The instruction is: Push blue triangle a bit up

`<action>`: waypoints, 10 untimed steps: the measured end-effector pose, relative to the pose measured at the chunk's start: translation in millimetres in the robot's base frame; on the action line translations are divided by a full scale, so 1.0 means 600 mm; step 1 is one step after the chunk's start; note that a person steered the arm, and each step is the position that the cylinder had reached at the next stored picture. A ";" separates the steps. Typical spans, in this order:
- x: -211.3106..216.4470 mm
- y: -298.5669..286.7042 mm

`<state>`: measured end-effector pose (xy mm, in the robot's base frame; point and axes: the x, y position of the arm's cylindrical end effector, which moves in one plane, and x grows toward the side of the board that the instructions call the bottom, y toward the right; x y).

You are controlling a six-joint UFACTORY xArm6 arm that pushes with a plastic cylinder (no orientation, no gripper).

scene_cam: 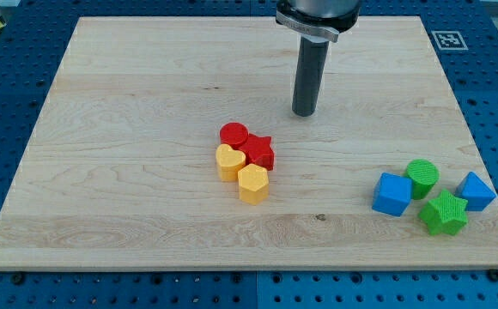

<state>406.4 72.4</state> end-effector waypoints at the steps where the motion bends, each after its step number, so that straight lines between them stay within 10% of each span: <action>1: 0.000 0.000; 10: 0.183 0.392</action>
<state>516.3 307.4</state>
